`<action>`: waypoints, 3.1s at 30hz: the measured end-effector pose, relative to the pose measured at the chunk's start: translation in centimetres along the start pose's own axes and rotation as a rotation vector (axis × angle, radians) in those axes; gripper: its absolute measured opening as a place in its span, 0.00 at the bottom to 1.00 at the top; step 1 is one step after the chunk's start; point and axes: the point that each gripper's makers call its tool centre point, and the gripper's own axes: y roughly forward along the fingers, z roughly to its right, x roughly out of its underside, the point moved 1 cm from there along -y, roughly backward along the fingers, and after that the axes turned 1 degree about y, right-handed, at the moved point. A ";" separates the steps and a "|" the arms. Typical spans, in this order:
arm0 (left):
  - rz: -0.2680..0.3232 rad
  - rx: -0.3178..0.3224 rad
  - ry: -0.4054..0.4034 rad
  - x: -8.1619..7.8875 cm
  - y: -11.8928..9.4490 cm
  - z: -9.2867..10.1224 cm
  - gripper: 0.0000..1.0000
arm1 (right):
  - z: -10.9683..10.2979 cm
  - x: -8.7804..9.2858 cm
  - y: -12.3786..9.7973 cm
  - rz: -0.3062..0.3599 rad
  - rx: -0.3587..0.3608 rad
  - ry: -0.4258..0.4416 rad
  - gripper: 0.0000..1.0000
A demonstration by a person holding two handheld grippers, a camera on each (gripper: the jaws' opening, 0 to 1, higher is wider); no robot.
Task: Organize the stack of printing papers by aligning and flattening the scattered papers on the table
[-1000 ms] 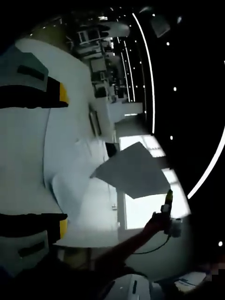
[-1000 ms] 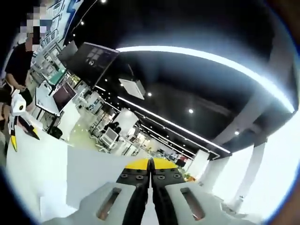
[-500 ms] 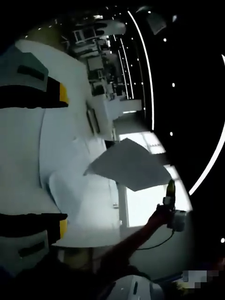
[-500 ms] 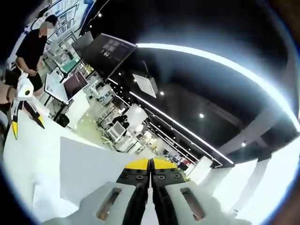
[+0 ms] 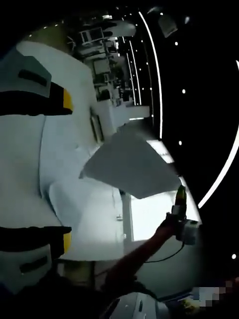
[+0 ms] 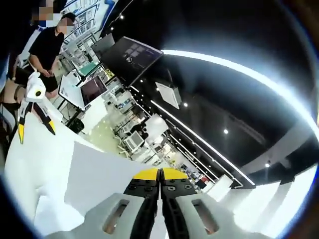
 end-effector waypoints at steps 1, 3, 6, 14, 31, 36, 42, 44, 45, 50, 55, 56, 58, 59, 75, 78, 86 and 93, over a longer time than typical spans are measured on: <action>0.000 0.001 -0.002 0.0 0.0 0.0 0.94 | -0.2 -0.1 0.1 0.004 -0.011 0.007 0.00; -0.001 -0.006 -0.001 -0.1 -0.2 -0.2 0.94 | -0.6 -0.2 0.4 0.012 -0.033 0.020 0.00; -0.006 -0.018 0.008 0.0 -0.3 -0.5 0.94 | -1.1 -0.3 0.8 0.019 -0.059 0.034 0.00; -0.006 -0.026 0.016 -0.4 -0.7 -0.7 0.94 | -3.6 -0.8 1.8 0.016 -0.120 -0.032 0.00; -0.006 -0.032 0.019 -0.3 -1.2 -0.5 0.94 | -6.6 -0.8 2.1 0.019 -0.195 -0.083 0.00; 0.000 -0.049 -0.010 0.7 -1.7 -1.0 0.93 | -6.6 -1.0 2.5 0.038 -0.192 -0.080 0.00; -0.032 -0.087 -0.007 2.1 -2.0 -2.1 0.93 | -5.9 -1.2 3.3 0.099 -0.259 -0.019 0.00; -0.040 -0.090 0.001 2.3 -2.2 -2.3 0.93 | -5.3 -1.0 3.5 0.108 -0.259 -0.027 0.00; -0.041 -0.091 0.005 2.3 -2.3 -2.5 0.93 | -5.0 -0.9 3.7 0.110 -0.252 -0.026 0.00; -0.035 -0.102 0.001 1.6 -2.5 -3.9 0.93 | -4.2 -0.4 4.0 0.117 -0.242 -0.013 0.00; -0.010 -0.105 0.008 1.1 -2.4 -4.3 0.93 | -4.2 0.3 4.5 0.097 -0.242 -0.031 0.00; -0.005 -0.106 0.005 1.3 -2.4 -4.3 0.93 | -4.3 0.5 4.6 0.095 -0.245 -0.031 0.00; 0.001 -0.110 -0.003 1.5 -2.5 -4.4 0.93 | -4.6 0.8 4.9 0.082 -0.250 -0.031 0.00; 0.001 -0.111 -0.010 1.7 -2.4 -4.5 0.93 | -4.7 0.9 5.0 0.080 -0.252 -0.031 0.00; -0.022 -0.120 -0.029 2.5 -2.4 -4.8 0.94 | -6.7 0.6 5.1 0.080 -0.284 -0.051 0.00; -0.026 -0.122 -0.017 2.5 -2.5 -4.6 0.94 | -6.8 0.2 4.8 0.089 -0.286 -0.045 0.00; -0.020 -0.137 -0.017 2.3 -3.1 -4.8 0.94 | -6.4 0.4 4.6 0.084 -0.285 -0.051 0.00; -0.020 -0.143 -0.013 2.1 -3.2 -5.1 0.94 | -6.3 0.6 4.4 0.082 -0.285 -0.048 0.00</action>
